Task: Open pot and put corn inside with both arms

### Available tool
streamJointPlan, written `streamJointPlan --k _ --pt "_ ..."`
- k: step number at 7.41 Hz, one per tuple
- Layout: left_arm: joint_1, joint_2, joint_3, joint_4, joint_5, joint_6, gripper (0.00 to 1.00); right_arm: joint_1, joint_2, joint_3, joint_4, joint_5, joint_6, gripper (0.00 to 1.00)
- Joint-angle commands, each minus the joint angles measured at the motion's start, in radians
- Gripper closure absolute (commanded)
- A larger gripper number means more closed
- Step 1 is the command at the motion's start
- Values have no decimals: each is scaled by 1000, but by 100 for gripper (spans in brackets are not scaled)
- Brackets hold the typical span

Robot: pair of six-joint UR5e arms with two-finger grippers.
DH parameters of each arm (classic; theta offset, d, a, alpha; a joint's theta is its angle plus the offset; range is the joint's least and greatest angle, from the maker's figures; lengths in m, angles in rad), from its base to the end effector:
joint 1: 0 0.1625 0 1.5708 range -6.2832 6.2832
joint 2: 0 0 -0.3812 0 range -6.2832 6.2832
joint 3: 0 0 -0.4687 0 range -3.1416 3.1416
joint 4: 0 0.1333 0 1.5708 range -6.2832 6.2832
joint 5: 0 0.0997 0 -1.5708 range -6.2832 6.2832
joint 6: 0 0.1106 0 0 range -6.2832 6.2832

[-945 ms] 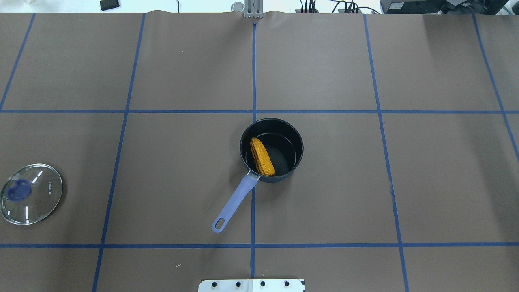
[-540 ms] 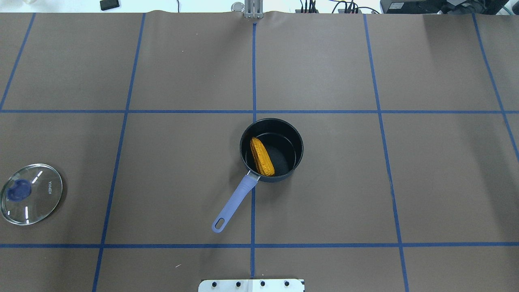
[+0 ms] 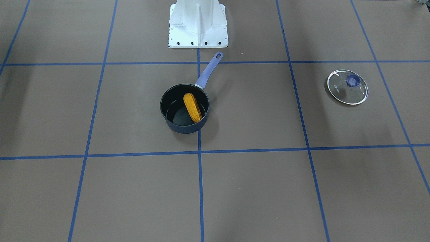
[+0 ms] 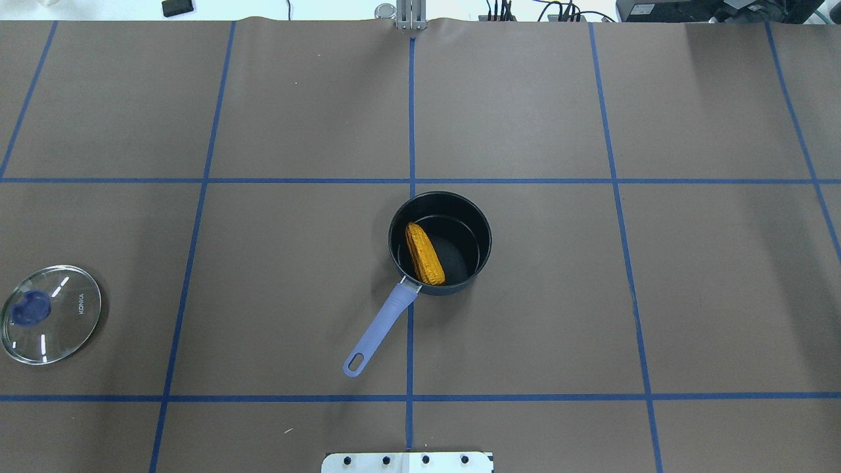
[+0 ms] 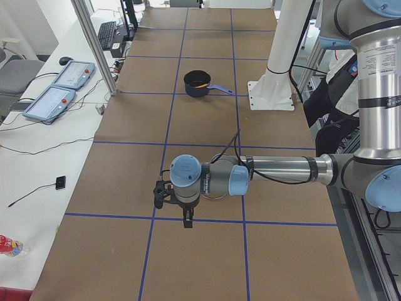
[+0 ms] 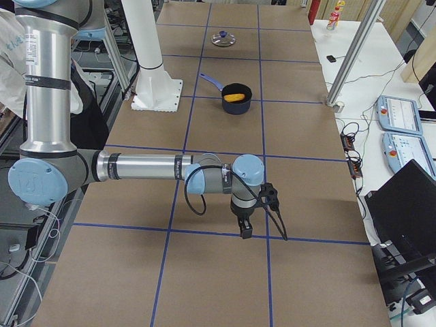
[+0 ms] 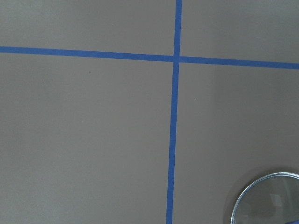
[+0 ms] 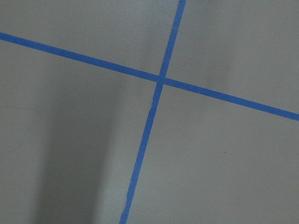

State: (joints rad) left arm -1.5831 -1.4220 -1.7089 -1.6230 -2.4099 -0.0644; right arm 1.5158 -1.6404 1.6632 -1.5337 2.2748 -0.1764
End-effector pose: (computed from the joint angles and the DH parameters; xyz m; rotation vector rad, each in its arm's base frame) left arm -0.0573 -0.5142 0.6142 0.0172 0.8398 -0.0547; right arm 0.0316 -0.5492 0.6103 0.1002 -0.7008 -0.2428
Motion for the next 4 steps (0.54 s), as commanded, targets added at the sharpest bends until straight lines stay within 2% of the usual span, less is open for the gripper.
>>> streamJointPlan --k 1,4 --pt "0 0 0 -2 0 0 1 -2 1 1 1 0 0 0" --pt "0 0 0 0 2 2 1 -9 1 0 0 2 0 0"
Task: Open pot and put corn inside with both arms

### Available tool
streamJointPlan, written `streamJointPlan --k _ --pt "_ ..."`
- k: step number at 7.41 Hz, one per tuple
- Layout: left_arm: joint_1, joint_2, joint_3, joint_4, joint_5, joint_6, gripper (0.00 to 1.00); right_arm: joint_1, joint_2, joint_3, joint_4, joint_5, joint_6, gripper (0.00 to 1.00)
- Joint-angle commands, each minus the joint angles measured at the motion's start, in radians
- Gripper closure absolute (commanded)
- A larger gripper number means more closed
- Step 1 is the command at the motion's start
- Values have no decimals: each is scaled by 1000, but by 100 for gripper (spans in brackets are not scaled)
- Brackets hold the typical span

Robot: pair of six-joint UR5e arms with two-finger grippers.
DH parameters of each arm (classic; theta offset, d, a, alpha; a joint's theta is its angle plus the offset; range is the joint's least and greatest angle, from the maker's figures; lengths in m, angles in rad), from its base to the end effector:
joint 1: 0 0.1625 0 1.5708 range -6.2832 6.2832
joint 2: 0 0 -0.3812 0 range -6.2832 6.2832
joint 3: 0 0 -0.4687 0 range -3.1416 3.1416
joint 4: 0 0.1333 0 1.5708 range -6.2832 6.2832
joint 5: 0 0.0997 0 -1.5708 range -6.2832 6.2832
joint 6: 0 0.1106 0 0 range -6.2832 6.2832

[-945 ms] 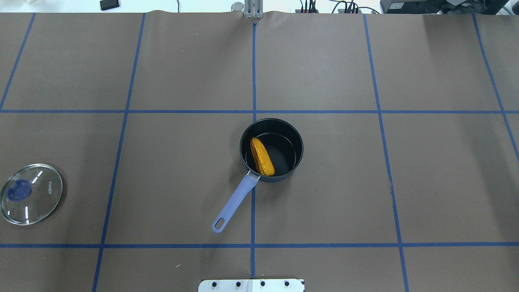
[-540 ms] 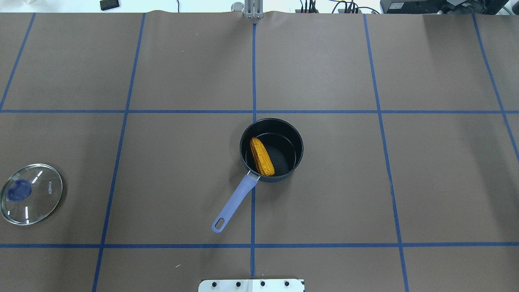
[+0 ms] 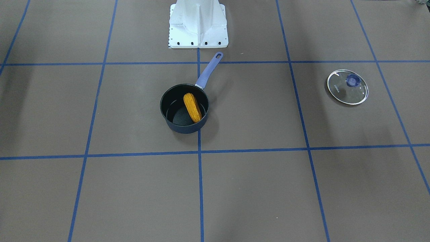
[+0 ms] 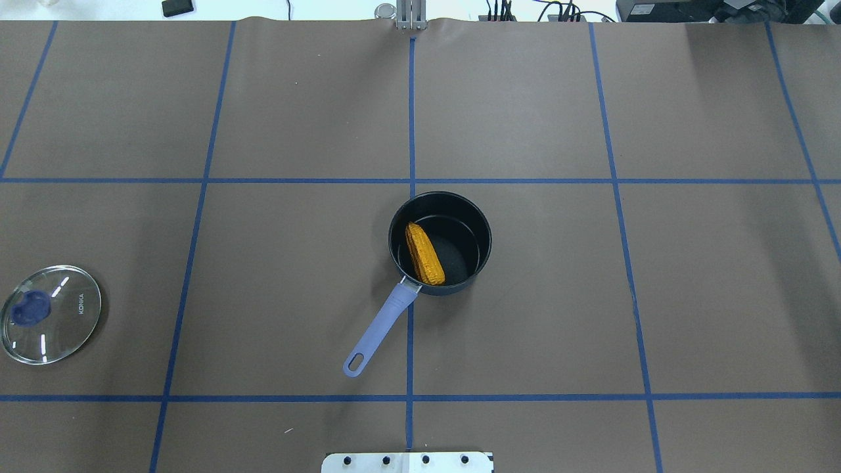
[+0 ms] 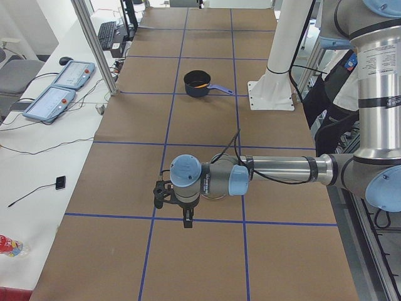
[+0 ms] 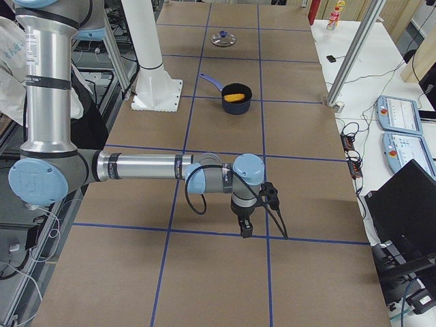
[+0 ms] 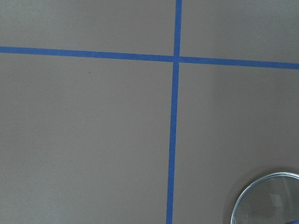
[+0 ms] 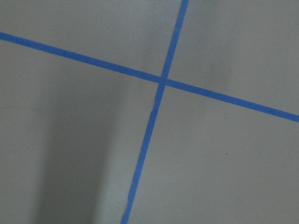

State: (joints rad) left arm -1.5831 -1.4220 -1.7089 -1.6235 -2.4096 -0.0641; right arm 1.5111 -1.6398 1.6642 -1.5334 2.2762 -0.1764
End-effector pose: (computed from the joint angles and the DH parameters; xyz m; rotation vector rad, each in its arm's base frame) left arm -0.0574 -0.5142 0.6142 0.0178 0.8395 -0.0542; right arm 0.0289 -0.5497 0.6092 0.1005 -0.7024 -0.2479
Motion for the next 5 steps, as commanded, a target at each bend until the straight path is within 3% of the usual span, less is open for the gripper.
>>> streamJointPlan --k 1,5 --pt "0 2 0 1 4 0 1 -6 0 -1 -1 0 -2 0" --pt "0 8 0 1 4 0 1 -14 -3 -1 1 2 -2 0"
